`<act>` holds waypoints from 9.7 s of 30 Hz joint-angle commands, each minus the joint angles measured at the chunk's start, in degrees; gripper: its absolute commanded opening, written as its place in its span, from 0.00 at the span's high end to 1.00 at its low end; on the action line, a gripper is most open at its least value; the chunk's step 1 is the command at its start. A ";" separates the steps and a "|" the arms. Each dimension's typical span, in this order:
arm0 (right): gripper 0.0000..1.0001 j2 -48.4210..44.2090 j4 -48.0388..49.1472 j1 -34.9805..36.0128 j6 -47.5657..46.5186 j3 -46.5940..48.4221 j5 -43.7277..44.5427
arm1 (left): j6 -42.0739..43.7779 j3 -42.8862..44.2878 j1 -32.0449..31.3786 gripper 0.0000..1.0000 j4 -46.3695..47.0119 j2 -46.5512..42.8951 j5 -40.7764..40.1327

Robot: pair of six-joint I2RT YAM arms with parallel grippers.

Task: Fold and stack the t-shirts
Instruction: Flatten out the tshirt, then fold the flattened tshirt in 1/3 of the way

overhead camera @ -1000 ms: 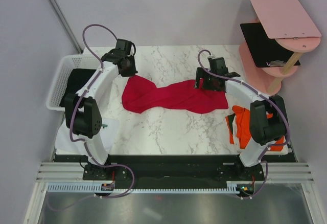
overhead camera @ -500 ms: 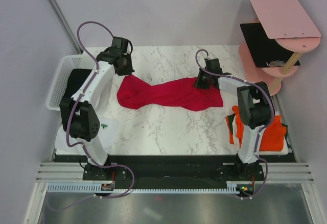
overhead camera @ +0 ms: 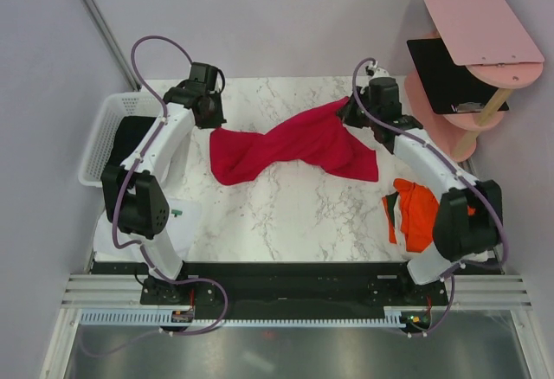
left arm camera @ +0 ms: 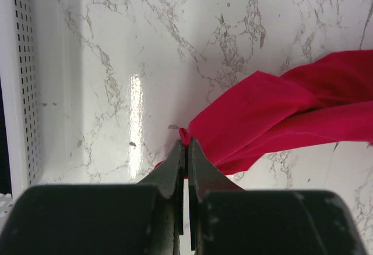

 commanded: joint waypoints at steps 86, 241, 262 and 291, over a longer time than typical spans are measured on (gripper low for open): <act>1.00 -18.18 -6.37 -1.93 1.10 -22.70 -1.69 | 4.71 -5.37 11.73 0.98 -4.65 -12.30 -1.07; 1.00 -4.63 1.87 -4.74 -3.03 -7.89 13.78 | 7.62 33.81 10.68 0.98 -2.72 15.89 17.91; 1.00 23.39 -3.49 -10.54 -3.64 18.86 6.84 | 7.25 38.77 9.19 0.98 -2.89 23.04 16.07; 1.00 20.66 -14.82 -11.95 -6.01 16.04 5.95 | 1.02 -9.06 4.26 0.98 -3.33 -5.96 2.00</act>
